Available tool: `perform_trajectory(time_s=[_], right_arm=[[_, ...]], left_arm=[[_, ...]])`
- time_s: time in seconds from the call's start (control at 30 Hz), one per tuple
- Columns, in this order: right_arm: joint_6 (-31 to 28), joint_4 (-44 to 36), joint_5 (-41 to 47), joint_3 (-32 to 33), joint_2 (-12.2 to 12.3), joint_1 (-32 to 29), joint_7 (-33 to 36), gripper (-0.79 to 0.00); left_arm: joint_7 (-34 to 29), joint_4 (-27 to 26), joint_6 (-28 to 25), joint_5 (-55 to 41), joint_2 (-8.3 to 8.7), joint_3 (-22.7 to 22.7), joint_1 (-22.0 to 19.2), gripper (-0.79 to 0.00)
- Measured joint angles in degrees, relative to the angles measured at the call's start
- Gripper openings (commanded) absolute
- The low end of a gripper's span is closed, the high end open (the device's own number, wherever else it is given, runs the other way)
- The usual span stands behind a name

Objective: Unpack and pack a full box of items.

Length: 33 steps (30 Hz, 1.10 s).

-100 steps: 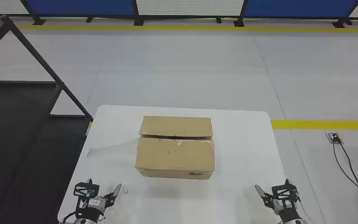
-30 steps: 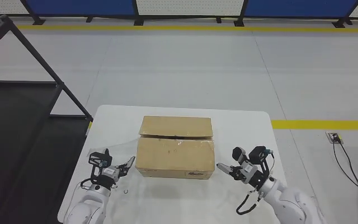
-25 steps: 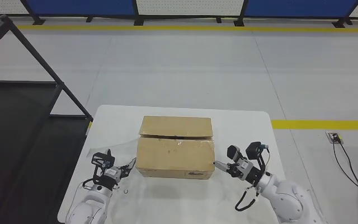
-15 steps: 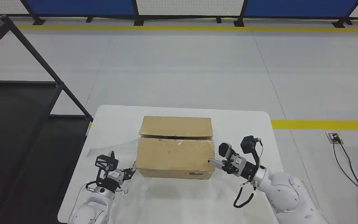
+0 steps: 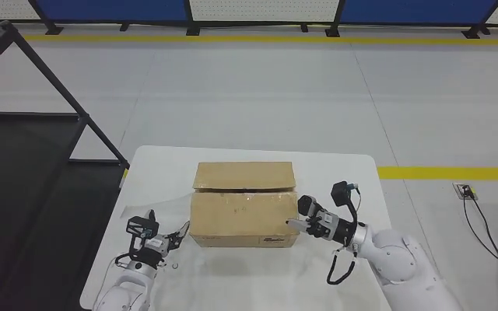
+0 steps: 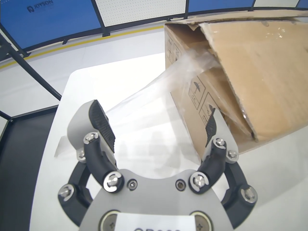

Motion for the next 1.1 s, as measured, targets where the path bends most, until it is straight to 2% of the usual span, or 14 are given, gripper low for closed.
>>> perform_trajectory(time_s=[0.23,0.4,0.6,0.8,0.9,1.1], right_arm=[[5.07,1.54,1.77,-0.61,0.06,2.32,1.99,0.000],[6.50,3.94,4.16,-1.98,-0.13,4.62,3.77,0.000],[2.32,8.10,12.29,-3.55,-0.24,7.72,9.35,0.000],[-6.05,8.82,22.12,-2.75,0.42,7.89,16.03,0.000],[-11.19,6.51,25.16,-1.65,1.30,6.29,20.06,0.000],[-14.24,-2.86,24.26,-1.00,4.75,0.18,17.09,0.000]], left_arm=[[-0.11,-0.83,-0.78,-1.62,0.08,-1.74,0.65,0.000],[-0.28,-1.43,-0.71,-1.60,0.06,-2.04,1.02,0.000],[-0.20,-1.99,-0.66,-1.60,0.01,-2.32,1.20,0.000],[0.43,-2.65,-0.34,-2.51,-0.09,-2.83,1.36,0.000],[0.85,-3.35,-1.13,-4.41,-0.15,-3.25,1.61,0.000],[1.14,-5.32,-3.61,-7.50,-0.12,-4.43,2.26,0.000]])
